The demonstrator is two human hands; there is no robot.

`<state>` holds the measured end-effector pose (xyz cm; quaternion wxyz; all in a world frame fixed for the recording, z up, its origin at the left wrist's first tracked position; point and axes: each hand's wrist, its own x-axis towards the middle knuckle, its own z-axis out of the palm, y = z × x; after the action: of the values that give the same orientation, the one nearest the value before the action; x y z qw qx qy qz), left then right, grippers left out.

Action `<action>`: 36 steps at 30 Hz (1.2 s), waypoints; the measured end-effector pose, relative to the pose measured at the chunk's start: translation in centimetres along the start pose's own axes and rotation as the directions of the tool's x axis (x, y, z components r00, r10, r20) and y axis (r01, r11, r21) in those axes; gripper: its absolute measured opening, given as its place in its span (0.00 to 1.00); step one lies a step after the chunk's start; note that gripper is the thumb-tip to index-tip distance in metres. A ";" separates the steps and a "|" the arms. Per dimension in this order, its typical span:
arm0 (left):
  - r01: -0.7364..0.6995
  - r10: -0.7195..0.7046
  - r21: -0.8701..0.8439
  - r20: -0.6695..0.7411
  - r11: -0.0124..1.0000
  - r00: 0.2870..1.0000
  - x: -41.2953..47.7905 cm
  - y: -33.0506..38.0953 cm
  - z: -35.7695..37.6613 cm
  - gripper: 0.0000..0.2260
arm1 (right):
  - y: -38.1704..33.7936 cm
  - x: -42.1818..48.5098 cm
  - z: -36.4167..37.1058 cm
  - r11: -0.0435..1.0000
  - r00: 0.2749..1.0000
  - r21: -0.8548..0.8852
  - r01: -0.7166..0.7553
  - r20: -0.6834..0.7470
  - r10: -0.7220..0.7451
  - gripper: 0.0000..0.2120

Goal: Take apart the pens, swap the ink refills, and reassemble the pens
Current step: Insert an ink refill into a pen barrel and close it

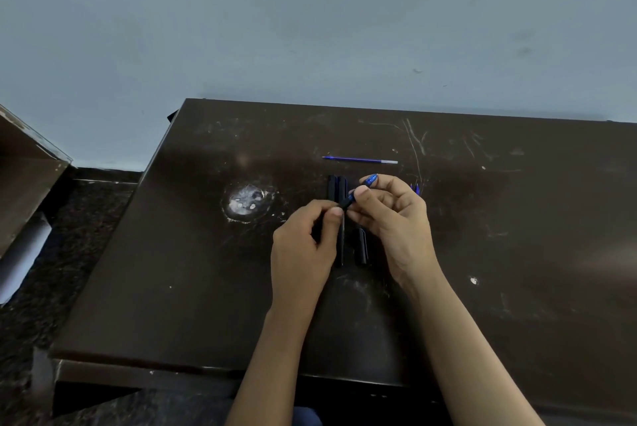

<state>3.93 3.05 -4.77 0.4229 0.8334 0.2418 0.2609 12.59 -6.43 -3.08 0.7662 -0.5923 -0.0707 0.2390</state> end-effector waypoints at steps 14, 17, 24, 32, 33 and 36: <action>-0.103 0.103 -0.009 0.147 0.995 0.984 0.2 -0.8 -0.3 0.09 | 0.7 -2.4 -0.6 0.986 0.990 0.158 -0.062 -0.112 0.080 0.07; -0.126 0.128 -0.021 0.150 0.992 0.980 0.1 -0.7 -0.5 0.10 | 0.7 -2.5 -0.6 0.988 0.990 0.147 -0.050 -0.125 0.069 0.06; -0.123 0.122 0.010 0.086 0.992 0.989 0.2 -0.9 -0.4 0.07 | 0.9 -2.3 -0.6 0.994 0.991 0.106 -0.014 -0.131 0.027 0.05; -0.095 0.090 0.050 0.098 0.994 0.991 0.1 -0.7 -0.6 0.09 | 0.8 -1.3 -0.4 0.998 0.993 0.066 0.003 -0.118 0.005 0.03; -0.093 0.090 0.038 0.082 0.995 0.993 0.1 -0.6 -0.7 0.06 | 0.8 -1.4 -0.3 0.998 0.994 0.069 0.009 -0.107 -0.002 0.03; -0.068 0.068 0.017 0.049 0.998 0.997 0.0 -0.7 -1.4 0.07 | 0.9 -1.3 -0.1 0.997 0.997 0.073 0.021 -0.081 -0.015 0.03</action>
<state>2.94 4.19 -4.66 0.4117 0.8511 0.2054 0.2526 11.20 -6.93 -3.76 0.7918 -0.5722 -0.0362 0.2106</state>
